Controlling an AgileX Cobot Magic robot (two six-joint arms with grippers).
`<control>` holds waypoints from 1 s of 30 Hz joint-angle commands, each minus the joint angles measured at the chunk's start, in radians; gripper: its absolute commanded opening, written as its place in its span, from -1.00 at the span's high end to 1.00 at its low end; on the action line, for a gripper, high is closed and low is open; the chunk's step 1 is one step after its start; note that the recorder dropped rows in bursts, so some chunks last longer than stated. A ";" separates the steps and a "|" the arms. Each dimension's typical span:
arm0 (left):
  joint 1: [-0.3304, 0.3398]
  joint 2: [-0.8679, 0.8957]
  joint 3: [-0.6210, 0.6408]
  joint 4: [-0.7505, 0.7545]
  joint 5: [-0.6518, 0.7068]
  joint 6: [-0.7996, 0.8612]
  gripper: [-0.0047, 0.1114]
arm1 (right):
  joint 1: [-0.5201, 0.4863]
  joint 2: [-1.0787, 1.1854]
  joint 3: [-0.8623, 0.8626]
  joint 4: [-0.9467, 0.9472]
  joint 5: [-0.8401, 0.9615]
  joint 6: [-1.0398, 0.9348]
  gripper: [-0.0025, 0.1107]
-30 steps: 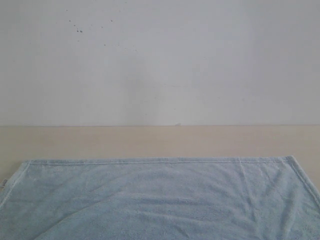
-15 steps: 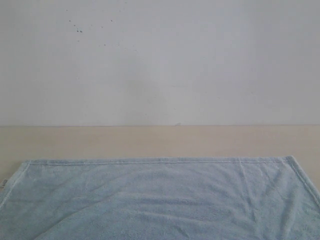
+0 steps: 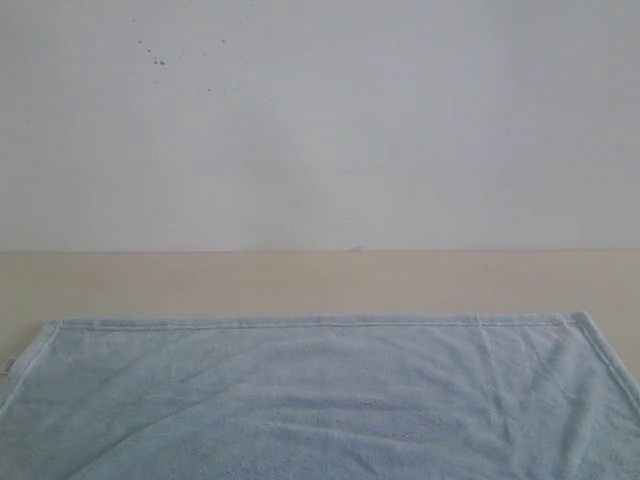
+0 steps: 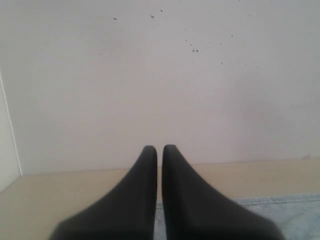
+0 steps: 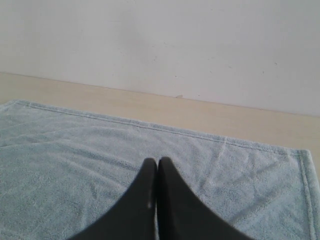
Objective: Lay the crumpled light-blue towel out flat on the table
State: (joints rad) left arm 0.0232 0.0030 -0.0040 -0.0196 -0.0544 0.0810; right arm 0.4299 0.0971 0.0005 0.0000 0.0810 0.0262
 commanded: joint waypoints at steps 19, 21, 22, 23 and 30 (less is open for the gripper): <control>0.005 -0.003 0.004 -0.010 0.001 -0.006 0.85 | -0.002 -0.005 0.000 0.007 0.005 -0.003 0.96; 0.005 -0.003 0.004 -0.010 0.001 -0.004 0.85 | -0.002 -0.005 0.000 0.007 0.005 -0.003 0.96; 0.005 -0.003 0.004 -0.010 0.001 -0.004 0.85 | -0.002 -0.005 0.000 0.007 0.005 -0.003 0.96; 0.005 -0.003 0.004 -0.010 0.001 -0.004 0.85 | -0.002 -0.005 0.000 0.007 0.005 -0.003 0.96; 0.005 -0.003 0.004 -0.010 0.001 -0.004 0.85 | -0.002 -0.005 0.000 0.007 0.005 -0.003 0.96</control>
